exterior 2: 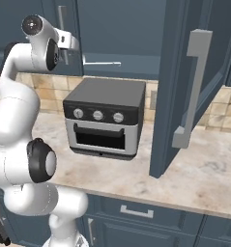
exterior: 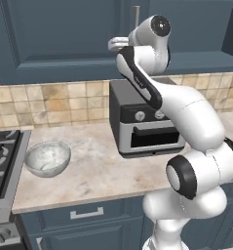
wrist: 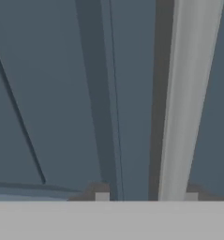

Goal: Open the cabinet and move the ladle to the pot. Then close the cabinet.

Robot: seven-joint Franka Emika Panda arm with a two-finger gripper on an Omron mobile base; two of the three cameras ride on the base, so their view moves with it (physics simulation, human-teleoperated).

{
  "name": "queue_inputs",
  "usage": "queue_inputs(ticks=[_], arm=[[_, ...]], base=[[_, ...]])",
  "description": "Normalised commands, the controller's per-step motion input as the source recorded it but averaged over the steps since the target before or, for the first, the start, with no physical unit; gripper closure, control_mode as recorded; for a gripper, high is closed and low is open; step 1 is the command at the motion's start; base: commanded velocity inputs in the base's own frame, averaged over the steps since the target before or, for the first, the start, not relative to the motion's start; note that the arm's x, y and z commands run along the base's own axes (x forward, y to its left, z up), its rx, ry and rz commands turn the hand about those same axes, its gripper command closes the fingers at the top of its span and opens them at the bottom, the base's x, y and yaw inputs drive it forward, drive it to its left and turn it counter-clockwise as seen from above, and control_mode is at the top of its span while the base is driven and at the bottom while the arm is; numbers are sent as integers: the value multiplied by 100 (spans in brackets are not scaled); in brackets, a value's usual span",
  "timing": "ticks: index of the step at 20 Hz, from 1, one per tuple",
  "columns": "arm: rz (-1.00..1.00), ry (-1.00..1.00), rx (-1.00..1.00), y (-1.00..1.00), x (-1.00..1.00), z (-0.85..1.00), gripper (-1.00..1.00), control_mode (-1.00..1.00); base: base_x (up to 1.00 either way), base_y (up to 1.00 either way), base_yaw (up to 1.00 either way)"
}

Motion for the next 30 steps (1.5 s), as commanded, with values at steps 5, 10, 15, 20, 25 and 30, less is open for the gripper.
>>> queue_inputs(ticks=[5, 10, 15, 20, 25, 30], arm=[[5, 0, -2, 81, -25, 0, 100, -100], [6, -3, -2, 77, -84, 0, 100, -100], [4, -7, -2, 74, -100, 0, 100, -100], [3, -8, -1, 76, -100, 0, 100, -100], [2, -4, -1, 83, -100, 0, 100, -100], [2, -1, 0, 76, -99, 0, 100, -100]], base=[[0, 0, 0], [0, 0, 0], [0, 0, 0], [0, 0, 0], [0, 0, 0], [0, 0, 0]])
